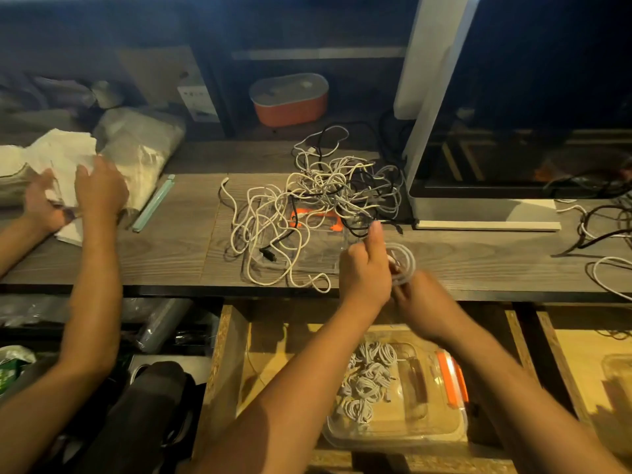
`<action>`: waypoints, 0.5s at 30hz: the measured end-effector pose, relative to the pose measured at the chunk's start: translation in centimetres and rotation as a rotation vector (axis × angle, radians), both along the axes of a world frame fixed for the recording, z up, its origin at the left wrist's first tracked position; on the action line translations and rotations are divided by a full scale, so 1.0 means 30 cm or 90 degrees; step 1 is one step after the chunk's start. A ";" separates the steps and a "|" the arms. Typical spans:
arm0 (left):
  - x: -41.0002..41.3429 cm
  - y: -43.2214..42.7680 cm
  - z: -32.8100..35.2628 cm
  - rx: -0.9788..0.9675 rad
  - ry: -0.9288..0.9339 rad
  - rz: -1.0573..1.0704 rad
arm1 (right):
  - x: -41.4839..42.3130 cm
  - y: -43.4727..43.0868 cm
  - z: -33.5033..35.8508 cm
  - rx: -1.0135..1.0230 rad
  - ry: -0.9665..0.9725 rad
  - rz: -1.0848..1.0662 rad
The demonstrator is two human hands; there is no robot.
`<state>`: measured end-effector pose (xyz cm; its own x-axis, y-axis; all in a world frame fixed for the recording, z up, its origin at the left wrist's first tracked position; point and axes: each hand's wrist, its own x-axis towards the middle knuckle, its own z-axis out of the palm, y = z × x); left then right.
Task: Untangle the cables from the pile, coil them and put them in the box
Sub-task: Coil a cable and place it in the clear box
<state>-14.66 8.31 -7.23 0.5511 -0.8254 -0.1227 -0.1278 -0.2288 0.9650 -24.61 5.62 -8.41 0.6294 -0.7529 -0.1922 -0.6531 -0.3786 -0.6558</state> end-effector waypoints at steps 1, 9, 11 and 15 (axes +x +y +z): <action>0.003 -0.005 -0.005 0.001 0.004 0.059 | 0.018 0.019 -0.011 0.018 0.019 0.014; 0.047 -0.044 -0.094 0.112 0.320 0.277 | 0.078 0.059 -0.051 0.039 0.125 0.124; 0.045 -0.037 -0.117 0.114 0.234 0.257 | 0.078 0.056 -0.046 0.074 0.146 0.151; 0.086 -0.010 -0.168 0.044 -0.017 0.203 | 0.075 0.093 -0.030 0.132 0.145 0.208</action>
